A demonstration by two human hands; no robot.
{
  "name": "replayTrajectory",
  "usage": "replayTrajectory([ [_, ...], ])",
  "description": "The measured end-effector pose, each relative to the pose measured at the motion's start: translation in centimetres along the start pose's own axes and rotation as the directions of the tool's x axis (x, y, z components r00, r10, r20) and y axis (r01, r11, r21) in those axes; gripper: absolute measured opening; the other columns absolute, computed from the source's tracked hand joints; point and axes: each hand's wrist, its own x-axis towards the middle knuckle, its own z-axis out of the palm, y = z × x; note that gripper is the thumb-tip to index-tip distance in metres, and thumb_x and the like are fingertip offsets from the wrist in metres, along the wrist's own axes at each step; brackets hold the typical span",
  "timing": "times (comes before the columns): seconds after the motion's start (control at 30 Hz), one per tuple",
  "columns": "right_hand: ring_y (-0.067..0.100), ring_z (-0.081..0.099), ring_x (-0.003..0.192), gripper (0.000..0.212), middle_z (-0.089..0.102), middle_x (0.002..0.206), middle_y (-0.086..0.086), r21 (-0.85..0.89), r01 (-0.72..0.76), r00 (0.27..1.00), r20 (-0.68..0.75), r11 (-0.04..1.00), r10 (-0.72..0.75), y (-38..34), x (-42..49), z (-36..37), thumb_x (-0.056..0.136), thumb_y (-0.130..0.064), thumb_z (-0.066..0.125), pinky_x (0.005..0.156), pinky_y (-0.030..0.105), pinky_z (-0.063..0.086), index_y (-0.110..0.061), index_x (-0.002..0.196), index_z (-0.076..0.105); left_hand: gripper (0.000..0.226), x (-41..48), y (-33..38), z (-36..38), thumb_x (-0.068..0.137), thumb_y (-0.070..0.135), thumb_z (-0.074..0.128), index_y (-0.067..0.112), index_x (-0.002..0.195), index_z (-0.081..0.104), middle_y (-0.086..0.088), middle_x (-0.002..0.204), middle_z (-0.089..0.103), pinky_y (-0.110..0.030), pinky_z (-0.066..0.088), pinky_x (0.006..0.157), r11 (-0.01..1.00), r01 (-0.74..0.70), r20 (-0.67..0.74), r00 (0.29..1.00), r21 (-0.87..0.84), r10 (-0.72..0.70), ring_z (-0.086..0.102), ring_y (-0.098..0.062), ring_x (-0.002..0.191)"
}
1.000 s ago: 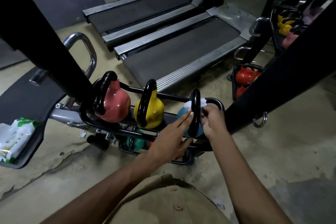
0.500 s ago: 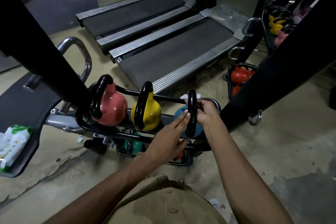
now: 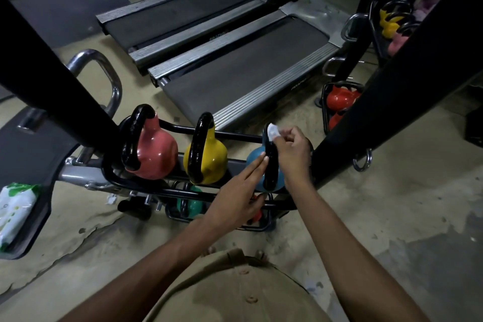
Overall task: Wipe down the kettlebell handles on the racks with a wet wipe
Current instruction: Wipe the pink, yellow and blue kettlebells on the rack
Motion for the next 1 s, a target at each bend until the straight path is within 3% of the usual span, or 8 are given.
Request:
replayTrajectory([
  [0.13, 0.014, 0.054, 0.113, 0.015, 0.058, 0.123, 0.005, -0.434, 0.494, 0.864, 0.148, 0.753, -0.482, 2.6, -3.6, -1.1, 0.099, -0.015, 0.062, 0.093, 0.002, 0.035, -0.012, 0.110, 0.072, 0.083, -0.2, 0.2, 0.5, 0.096, 0.027, 0.065, 0.032, 0.165, 0.017, 0.007, 0.167, 0.030, -0.043, 0.052, 0.105, 0.989, 0.056, 0.023, 0.998, -0.140, -0.054, 0.060, -0.019, 0.127],
  [0.3, 0.025, 0.054, 0.115, 0.025, 0.059, 0.125, 0.008, -0.582, 0.647, 0.760, 0.439, 0.492, -0.479, 1.0, 2.0, -0.9, 0.096, -0.026, 0.056, 0.088, 0.043, 0.055, -0.010, 0.104, 0.073, 0.090, -0.3, 0.7, 1.1, 0.098, 0.027, 0.065, 0.036, 0.165, 0.005, 0.001, 0.155, 0.049, -0.045, 0.053, 0.104, 0.972, 0.108, 0.073, 0.993, -0.209, -0.095, 0.063, -0.019, 0.123],
  [0.4, 0.015, 0.054, 0.112, 0.033, 0.060, 0.123, -0.001, -0.514, 0.588, 0.809, 0.380, 0.625, -0.449, 0.5, 1.7, -0.7, 0.095, -0.034, 0.051, 0.093, 0.029, 0.050, -0.013, 0.104, 0.075, 0.091, -0.3, 0.7, 1.0, 0.098, 0.028, 0.065, 0.037, 0.165, 0.004, 0.001, 0.156, 0.049, -0.044, 0.053, 0.104, 0.969, 0.118, 0.070, 0.992, -0.217, -0.105, 0.065, -0.019, 0.121],
  [0.5, 0.000, 0.062, 0.105, 0.014, 0.069, 0.115, -0.011, -0.320, 0.378, 0.925, 0.108, 0.868, -0.363, 1.6, -2.6, -1.7, 0.101, -0.024, 0.061, 0.091, 0.012, 0.045, -0.022, 0.109, 0.073, 0.093, -0.5, 0.7, 0.9, 0.098, 0.029, 0.066, 0.040, 0.164, 0.002, 0.001, 0.154, 0.052, -0.044, 0.054, 0.102, 0.966, 0.127, 0.067, 0.991, -0.226, -0.115, 0.066, -0.018, 0.120],
  [0.6, 0.013, 0.063, 0.077, 0.015, 0.070, 0.084, -0.002, -0.005, 0.032, 0.997, 0.070, 0.999, -0.032, 3.2, -4.8, -2.2, 0.102, -0.026, 0.061, 0.073, 0.034, 0.051, -0.018, 0.094, 0.071, 0.095, -0.6, 1.0, 1.1, 0.099, 0.028, 0.066, 0.048, 0.162, -0.002, 0.003, 0.148, 0.057, -0.045, 0.055, 0.099, 0.962, 0.136, 0.038, 0.991, -0.237, -0.131, 0.068, -0.020, 0.114],
  [0.73, 0.031, 0.068, 0.090, 0.025, 0.075, 0.092, 0.009, 0.252, -0.184, 0.982, 0.098, 0.950, 0.164, 2.7, -0.9, -1.7, 0.101, -0.027, 0.055, 0.088, 0.048, 0.051, -0.018, 0.090, 0.075, 0.093, -0.8, 1.4, 1.0, 0.099, 0.026, 0.066, 0.048, 0.162, 0.000, 0.006, 0.151, 0.054, -0.042, 0.053, 0.104, 0.955, 0.151, 0.041, 0.989, -0.255, -0.145, 0.067, -0.018, 0.117],
  [0.83, 0.017, 0.072, 0.099, 0.026, 0.076, 0.101, 0.000, 0.226, -0.126, 0.991, 0.074, 0.966, 0.112, 2.5, -2.1, -1.3, 0.105, -0.026, 0.053, 0.092, 0.041, 0.055, -0.015, 0.115, 0.075, 0.092, -0.6, 1.4, 0.9, 0.099, 0.024, 0.066, 0.044, 0.164, 0.003, 0.008, 0.155, 0.051, -0.041, 0.053, 0.104, 0.955, 0.150, 0.035, 0.989, -0.257, -0.145, 0.067, -0.017, 0.117],
  [1.0, 0.005, 0.059, 0.122, 0.024, 0.067, 0.129, -0.004, -0.245, 0.419, 0.908, 0.130, 0.874, -0.399, 2.7, -1.9, -1.0, 0.106, -0.027, 0.059, 0.102, 0.012, 0.041, -0.015, 0.120, 0.074, 0.090, -0.7, 1.3, 1.5, 0.098, 0.030, 0.065, 0.041, 0.164, 0.004, 0.000, 0.153, 0.053, -0.046, 0.053, 0.103, 0.949, 0.177, 0.022, 0.984, -0.262, -0.178, 0.065, -0.019, 0.121],
])
